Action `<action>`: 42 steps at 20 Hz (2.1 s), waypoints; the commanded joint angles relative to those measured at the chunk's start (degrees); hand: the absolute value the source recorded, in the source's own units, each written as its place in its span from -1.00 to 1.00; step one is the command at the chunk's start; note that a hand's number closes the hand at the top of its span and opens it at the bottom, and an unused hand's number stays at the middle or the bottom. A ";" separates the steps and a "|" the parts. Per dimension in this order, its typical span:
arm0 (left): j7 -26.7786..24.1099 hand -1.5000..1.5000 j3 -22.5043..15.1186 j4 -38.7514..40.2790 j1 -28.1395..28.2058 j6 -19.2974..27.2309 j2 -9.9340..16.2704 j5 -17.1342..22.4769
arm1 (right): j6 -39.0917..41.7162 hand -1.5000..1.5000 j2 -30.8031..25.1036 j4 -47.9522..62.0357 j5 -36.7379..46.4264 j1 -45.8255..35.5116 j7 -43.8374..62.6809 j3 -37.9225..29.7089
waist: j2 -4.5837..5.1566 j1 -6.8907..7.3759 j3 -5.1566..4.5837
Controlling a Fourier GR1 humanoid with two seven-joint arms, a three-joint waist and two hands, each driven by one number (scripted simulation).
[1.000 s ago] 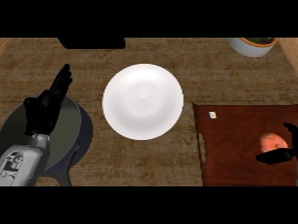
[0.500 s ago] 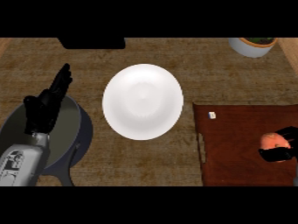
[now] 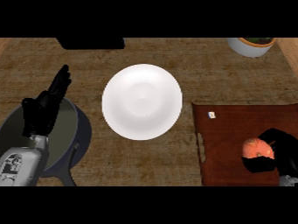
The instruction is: Pick the squash from the tray and place it in the plate
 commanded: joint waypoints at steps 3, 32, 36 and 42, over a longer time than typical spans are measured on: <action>-0.48 0.00 0.79 1.05 0.04 0.51 -0.35 -0.17 | -4.15 1.00 2.53 -15.92 13.63 4.60 1.58 12.73 | -0.08 -0.60 -0.05; -1.35 0.00 1.54 2.53 -2.81 -3.31 -0.74 -0.93 | -14.21 1.00 20.89 23.55 6.14 -45.22 4.52 20.92 | 0.77 2.41 0.04; -2.07 0.00 2.35 2.21 -1.25 -4.26 -0.38 0.24 | -10.41 1.00 20.91 33.79 7.04 -49.21 5.68 23.13 | 0.78 2.75 0.02; -1.92 0.00 0.22 3.14 -2.28 -2.46 -2.70 -2.16 | -21.78 -1.00 20.91 46.34 -8.52 -52.61 3.42 23.89 | 1.22 3.86 0.08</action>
